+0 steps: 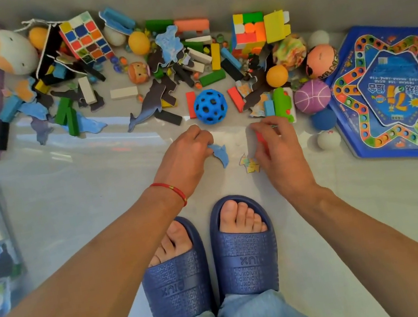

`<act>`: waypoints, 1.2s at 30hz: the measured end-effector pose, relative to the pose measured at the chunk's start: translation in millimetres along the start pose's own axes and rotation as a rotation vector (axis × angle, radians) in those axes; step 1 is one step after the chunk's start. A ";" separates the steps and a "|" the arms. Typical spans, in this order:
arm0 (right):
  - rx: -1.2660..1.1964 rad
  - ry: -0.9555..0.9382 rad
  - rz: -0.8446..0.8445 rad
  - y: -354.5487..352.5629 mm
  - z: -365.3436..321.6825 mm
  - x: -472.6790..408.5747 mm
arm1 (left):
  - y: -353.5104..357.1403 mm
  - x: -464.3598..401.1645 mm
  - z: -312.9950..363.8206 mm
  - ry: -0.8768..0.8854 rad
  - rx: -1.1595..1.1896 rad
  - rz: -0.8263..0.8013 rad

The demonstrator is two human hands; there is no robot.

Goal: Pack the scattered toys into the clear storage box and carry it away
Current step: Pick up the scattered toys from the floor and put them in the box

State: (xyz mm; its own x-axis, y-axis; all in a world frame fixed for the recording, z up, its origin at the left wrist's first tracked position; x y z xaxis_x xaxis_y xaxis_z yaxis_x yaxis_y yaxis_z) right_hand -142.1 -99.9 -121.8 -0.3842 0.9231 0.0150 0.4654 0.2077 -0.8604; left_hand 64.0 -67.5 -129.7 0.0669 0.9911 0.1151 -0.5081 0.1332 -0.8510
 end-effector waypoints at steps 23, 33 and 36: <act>-0.081 0.634 -0.125 -57.0 13.3 183.7 | -30.0 59.3 16.9 -0.733 1.638 -0.405; -0.126 0.456 -0.085 -27.2 -3.5 153.8 | -25.8 57.2 30.4 -0.862 1.705 -0.508; -0.137 0.307 0.014 -11.1 -17.7 87.9 | -27.0 53.8 26.8 -0.934 1.623 -0.455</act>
State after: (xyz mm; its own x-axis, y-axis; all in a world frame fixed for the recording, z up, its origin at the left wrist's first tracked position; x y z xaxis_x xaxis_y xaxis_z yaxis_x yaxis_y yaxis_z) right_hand -166.9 -15.4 -101.9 -0.1289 0.9762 0.1743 0.5796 0.2168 -0.7855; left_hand 58.3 -17.8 -86.8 0.2727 0.4993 0.8224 -0.8163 -0.3323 0.4724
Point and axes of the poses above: each hand's wrist, its own x-axis away from the middle knuckle, its own y-axis out of the palm, z = x × y, the point moved 1 cm from there along -x, towards the middle knuckle, and after that the axes turned 3 degrees about -y, right-handed, at the moved point
